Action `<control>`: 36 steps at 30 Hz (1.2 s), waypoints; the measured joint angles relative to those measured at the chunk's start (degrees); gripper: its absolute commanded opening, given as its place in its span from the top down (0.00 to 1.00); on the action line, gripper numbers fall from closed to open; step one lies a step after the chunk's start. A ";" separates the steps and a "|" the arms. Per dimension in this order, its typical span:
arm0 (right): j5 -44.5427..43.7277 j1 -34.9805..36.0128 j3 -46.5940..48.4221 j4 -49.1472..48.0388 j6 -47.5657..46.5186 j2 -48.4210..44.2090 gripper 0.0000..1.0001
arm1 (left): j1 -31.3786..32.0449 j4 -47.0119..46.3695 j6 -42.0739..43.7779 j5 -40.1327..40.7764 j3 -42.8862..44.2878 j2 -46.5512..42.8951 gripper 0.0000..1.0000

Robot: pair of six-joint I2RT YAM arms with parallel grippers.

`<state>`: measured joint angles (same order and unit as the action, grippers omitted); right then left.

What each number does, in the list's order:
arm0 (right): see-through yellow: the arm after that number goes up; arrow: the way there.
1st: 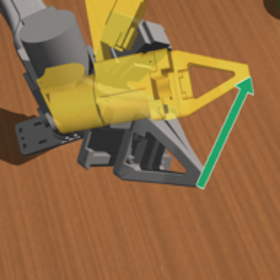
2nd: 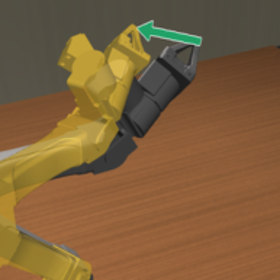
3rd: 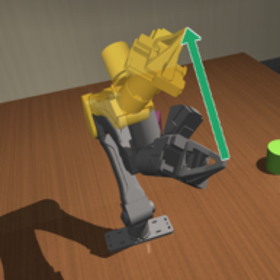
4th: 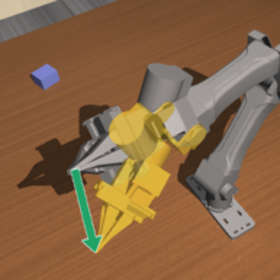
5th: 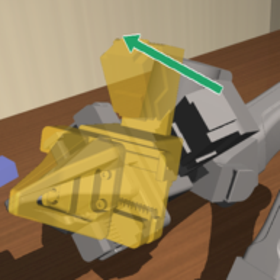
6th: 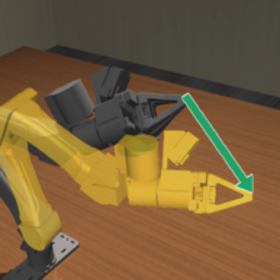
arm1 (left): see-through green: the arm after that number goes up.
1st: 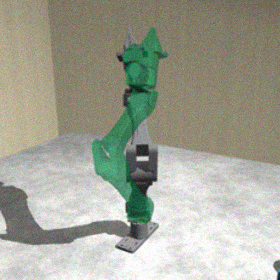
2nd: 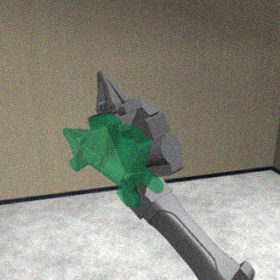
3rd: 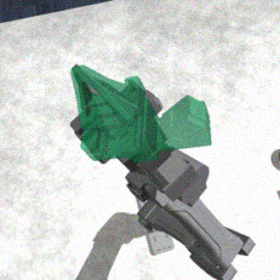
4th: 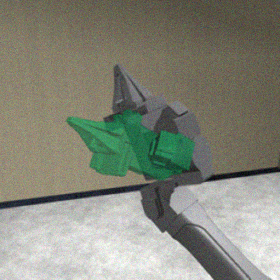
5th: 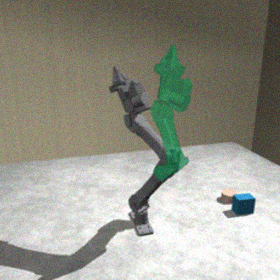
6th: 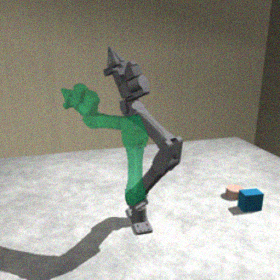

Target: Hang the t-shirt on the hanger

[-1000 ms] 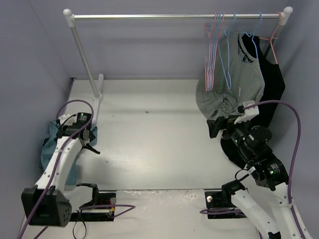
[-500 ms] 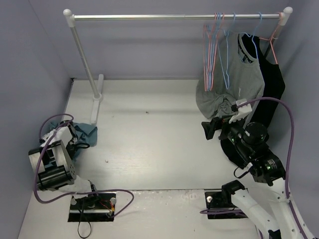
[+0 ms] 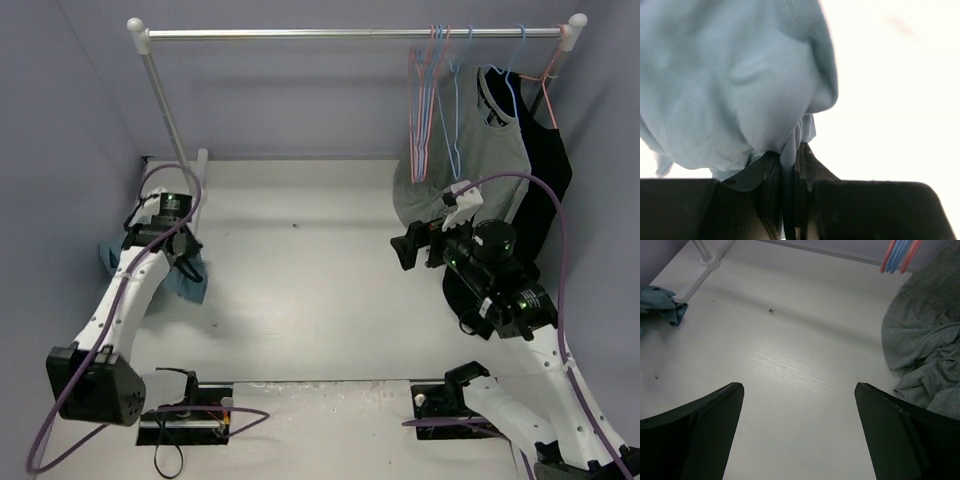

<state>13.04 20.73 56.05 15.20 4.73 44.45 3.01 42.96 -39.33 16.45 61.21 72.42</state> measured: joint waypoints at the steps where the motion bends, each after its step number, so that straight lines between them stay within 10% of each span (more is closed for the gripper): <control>1: 0.02 0.00 0.39 -0.26 0.02 0.76 0.00 | 3.21 0.00 0.87 -0.76 3.21 -1.25 1.00; 9: 0.92 0.00 2.78 -2.21 0.13 6.25 0.00 | 25.59 2.58 7.48 -7.78 21.40 -6.99 0.98; 15: 2.27 0.00 3.45 -2.25 0.57 7.91 0.00 | 28.30 3.91 7.89 -7.10 9.90 -16.24 0.47; 28: -7.63 15.65 2.69 -2.25 3.93 18.99 0.02 | 24.11 3.28 6.29 -11.80 -4.46 -16.74 0.43; 36: -16.48 17.86 -6.43 -3.52 12.55 21.77 0.23 | 31.93 -7.02 8.09 -21.59 -4.79 -4.94 0.44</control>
<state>-3.44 38.59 49.63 11.68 17.28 66.22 34.94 35.94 -31.24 -5.15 56.42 67.48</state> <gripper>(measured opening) 0.824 0.565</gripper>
